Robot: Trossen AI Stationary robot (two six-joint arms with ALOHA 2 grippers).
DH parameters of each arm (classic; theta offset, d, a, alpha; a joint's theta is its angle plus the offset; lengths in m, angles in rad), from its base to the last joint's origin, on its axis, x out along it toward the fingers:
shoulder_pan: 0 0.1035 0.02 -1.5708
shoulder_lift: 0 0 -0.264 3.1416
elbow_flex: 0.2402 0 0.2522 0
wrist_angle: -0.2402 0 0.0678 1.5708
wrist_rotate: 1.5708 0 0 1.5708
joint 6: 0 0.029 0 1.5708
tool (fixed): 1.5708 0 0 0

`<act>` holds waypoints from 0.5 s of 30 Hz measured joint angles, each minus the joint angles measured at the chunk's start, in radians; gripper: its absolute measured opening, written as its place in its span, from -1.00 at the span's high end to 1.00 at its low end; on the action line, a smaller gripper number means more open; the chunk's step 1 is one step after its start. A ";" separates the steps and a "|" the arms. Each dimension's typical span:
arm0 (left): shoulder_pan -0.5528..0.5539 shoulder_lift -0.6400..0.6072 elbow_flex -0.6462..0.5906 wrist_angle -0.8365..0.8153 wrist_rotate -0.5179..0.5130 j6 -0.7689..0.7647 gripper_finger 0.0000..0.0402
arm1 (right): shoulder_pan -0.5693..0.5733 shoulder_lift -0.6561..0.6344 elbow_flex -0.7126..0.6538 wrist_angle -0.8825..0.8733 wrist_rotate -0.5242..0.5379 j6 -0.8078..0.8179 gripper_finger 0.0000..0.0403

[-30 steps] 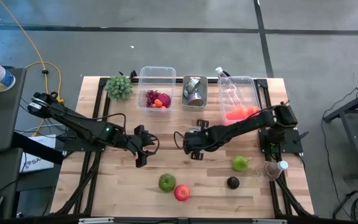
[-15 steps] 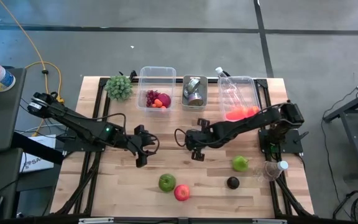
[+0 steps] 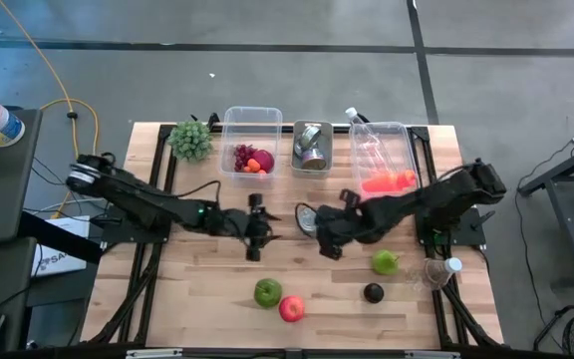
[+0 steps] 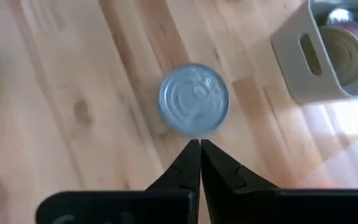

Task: Pick & Place Food Item
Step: Put the light blue tuna can into the white bin

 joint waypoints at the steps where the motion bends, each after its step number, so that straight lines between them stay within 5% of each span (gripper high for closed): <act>1: 0.020 0.031 0.000 0.041 0.029 0.043 -0.02 | 0.026 -0.016 0.000 -0.025 0.022 0.034 0.99; 9: 0.142 0.277 0.000 0.399 0.397 0.101 -0.02 | 0.229 -0.070 0.000 -0.104 0.229 0.259 0.99; 15: 0.148 0.408 0.000 0.629 0.414 -0.016 -0.02 | 0.308 -0.071 -0.016 -0.103 0.287 0.346 0.99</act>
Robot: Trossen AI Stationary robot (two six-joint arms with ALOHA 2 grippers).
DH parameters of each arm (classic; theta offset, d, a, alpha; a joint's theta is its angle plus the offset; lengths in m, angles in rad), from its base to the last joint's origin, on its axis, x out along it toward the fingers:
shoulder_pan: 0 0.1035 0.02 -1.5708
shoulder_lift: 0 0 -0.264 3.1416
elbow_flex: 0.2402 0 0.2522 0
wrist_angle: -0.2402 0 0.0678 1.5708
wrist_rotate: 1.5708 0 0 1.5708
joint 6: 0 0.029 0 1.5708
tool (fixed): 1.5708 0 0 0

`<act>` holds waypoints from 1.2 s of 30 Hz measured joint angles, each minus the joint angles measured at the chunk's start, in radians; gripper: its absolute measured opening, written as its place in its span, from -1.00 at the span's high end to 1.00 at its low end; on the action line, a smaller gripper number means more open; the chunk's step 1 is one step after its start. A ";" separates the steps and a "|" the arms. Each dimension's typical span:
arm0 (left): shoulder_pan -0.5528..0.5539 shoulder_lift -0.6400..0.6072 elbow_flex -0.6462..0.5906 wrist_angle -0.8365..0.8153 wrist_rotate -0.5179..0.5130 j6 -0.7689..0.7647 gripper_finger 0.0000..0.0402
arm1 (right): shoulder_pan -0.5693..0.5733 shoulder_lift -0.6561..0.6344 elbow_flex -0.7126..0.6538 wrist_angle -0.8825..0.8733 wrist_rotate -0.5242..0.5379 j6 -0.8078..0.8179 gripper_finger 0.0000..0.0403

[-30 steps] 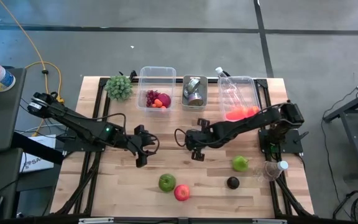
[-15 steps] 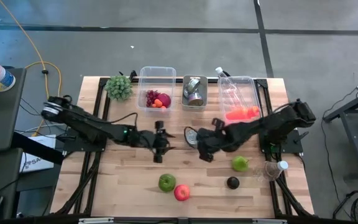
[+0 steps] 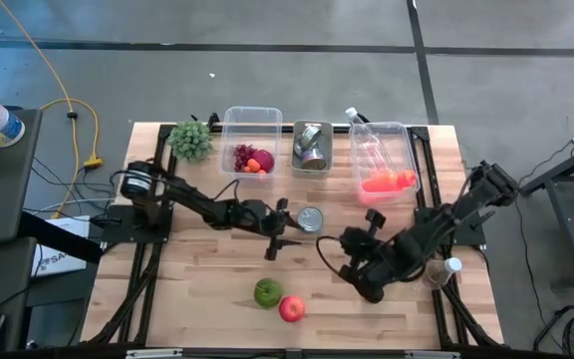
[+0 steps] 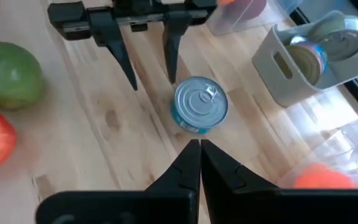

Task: Pick & Place Food Item
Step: Put the light blue tuna can into the white bin

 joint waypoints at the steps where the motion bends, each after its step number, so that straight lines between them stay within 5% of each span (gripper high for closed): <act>1: 0.000 0.017 0.000 0.029 -0.018 0.016 -0.02 | 0.004 0.000 -0.007 0.003 0.001 0.013 0.99; 8: 0.016 0.133 0.002 0.078 -0.097 0.280 -0.02 | 0.018 0.000 -0.065 0.008 0.019 0.081 0.99; 17: 0.047 0.161 0.004 0.126 -0.079 0.267 -0.02 | 0.016 0.000 -0.082 0.011 0.015 0.097 0.99; 25: 0.069 0.161 0.004 0.105 0.058 0.295 0.00 | 0.015 0.000 -0.082 0.011 0.015 0.096 0.99; 36: 0.108 0.163 0.005 0.095 0.050 0.293 0.32 | 0.015 0.001 -0.082 0.012 0.015 0.096 0.99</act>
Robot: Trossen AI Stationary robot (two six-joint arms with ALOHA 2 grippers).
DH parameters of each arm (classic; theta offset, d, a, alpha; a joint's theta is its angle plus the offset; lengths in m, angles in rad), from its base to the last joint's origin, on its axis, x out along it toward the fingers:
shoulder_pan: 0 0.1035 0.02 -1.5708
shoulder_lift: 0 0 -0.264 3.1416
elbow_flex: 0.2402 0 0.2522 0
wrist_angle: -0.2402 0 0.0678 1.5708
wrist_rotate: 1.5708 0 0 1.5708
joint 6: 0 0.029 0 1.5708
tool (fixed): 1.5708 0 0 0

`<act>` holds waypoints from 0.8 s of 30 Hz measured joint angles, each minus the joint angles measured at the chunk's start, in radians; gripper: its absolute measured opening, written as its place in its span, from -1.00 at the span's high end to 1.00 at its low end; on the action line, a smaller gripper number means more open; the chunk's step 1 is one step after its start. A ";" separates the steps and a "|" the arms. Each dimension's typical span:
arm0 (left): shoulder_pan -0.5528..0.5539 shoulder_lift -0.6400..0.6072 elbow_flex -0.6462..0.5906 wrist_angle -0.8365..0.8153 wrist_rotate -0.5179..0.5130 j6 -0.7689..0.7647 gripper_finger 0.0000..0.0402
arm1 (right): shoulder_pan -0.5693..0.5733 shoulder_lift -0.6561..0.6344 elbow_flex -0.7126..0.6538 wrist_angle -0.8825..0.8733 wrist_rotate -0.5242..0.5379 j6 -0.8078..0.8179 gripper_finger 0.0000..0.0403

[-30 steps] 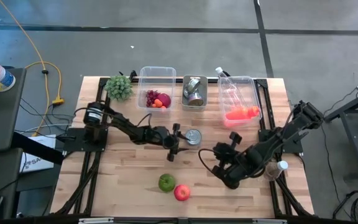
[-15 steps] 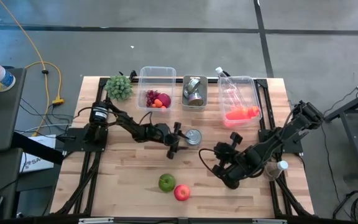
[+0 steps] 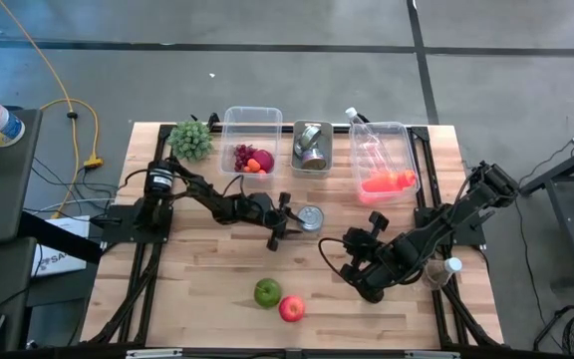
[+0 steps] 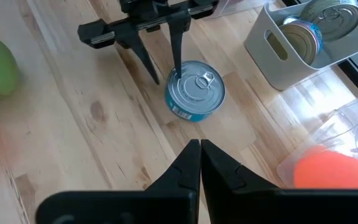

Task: Pick & Place Food Item
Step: Put the light blue tuna can into the white bin

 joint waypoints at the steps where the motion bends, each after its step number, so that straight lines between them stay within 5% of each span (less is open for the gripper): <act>1: 0.001 0.000 0.000 0.000 0.000 -0.001 0.35 | 0.000 0.000 0.000 0.000 0.000 0.000 0.99; 12: -0.012 0.000 0.001 -0.018 -0.005 0.229 0.50 | 0.000 0.000 0.000 0.001 0.005 0.000 0.99; 24: -0.022 -0.003 0.003 -0.122 -0.041 0.226 0.51 | -0.027 0.000 0.000 0.008 0.002 -0.004 0.99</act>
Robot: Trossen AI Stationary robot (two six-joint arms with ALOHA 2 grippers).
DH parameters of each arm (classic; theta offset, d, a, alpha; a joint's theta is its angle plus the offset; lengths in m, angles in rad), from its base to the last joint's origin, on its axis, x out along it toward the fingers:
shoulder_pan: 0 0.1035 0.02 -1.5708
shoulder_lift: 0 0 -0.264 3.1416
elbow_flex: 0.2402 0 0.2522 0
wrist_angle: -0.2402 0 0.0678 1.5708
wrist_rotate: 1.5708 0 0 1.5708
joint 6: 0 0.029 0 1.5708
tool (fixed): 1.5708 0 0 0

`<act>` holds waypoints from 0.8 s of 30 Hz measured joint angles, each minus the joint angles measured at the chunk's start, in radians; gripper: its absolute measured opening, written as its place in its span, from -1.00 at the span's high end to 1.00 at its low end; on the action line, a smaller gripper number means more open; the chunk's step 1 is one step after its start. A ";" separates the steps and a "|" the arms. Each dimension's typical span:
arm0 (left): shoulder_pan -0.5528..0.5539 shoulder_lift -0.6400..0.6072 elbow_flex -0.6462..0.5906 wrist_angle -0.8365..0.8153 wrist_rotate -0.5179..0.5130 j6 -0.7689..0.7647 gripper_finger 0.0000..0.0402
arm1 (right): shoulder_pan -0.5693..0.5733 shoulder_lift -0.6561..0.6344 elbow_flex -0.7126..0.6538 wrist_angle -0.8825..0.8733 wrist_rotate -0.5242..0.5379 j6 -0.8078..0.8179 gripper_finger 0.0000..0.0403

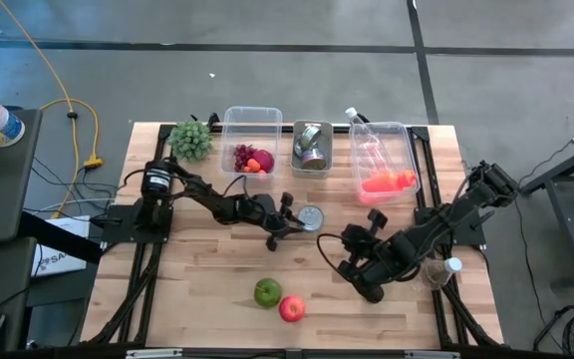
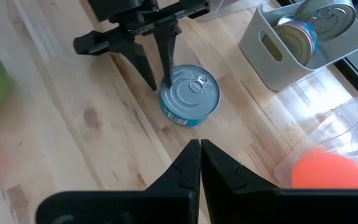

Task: Pick & Place Food Item
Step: Put the light blue tuna can into the white bin

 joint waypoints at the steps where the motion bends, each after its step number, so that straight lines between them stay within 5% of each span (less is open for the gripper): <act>1: -0.003 0.000 0.000 -0.017 0.000 0.005 0.51 | -0.004 0.000 0.000 0.000 -0.001 -0.003 0.99; 24: -0.047 0.006 -0.004 -0.064 0.086 -0.155 0.51 | -0.012 0.000 0.000 0.022 -0.019 -0.014 0.99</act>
